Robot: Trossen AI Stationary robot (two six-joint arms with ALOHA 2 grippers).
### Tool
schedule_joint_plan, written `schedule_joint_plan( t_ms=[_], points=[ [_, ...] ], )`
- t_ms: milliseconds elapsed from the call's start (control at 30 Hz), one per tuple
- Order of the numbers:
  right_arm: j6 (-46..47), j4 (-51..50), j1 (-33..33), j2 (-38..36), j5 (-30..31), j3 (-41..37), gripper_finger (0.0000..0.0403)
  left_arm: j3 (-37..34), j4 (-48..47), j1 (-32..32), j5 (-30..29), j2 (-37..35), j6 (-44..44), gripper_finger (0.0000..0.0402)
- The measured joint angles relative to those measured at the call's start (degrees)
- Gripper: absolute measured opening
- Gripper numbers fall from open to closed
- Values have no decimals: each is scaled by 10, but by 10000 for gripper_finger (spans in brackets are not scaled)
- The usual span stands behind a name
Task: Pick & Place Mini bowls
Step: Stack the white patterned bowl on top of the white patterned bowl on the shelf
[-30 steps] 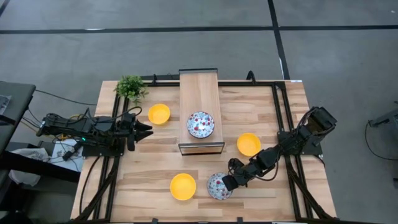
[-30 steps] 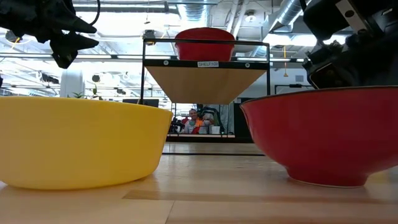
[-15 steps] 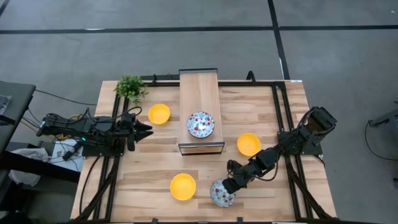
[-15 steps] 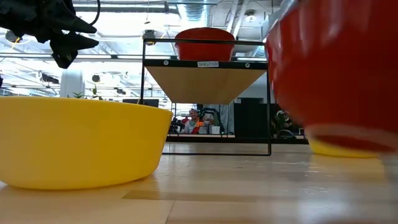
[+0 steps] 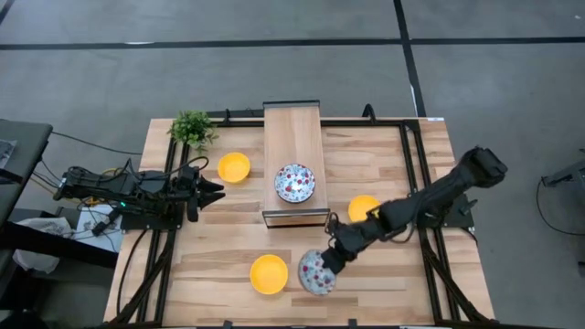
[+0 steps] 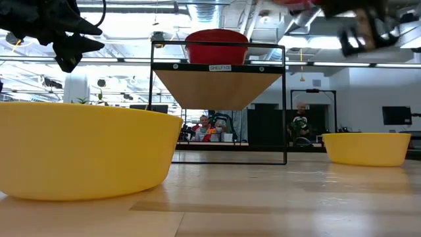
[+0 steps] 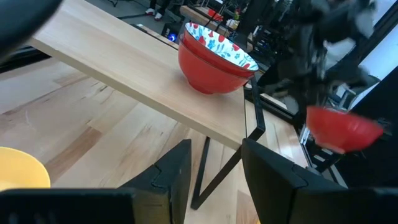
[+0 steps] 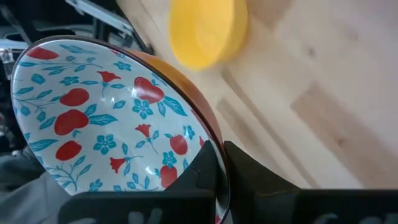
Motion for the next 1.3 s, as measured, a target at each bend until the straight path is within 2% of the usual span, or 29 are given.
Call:
schedule_joint_plan(
  t_ms=[400,700,1000,1167,1300],
  points=[
    [-184,-396,-138,-15,0,278,1,0,2,0,0,0,0,140],
    [-314,-546,-268,-3,-15,425,1,-1,4,0,0,0,0,140],
    [-448,-673,-346,106,-101,567,0,-1,8,0,0,9,0,140],
    [-502,-748,-373,192,-121,672,1,-1,9,0,0,19,0,140],
    [-526,-763,-390,244,-138,746,2,-1,9,0,0,29,0,140]
  ],
)
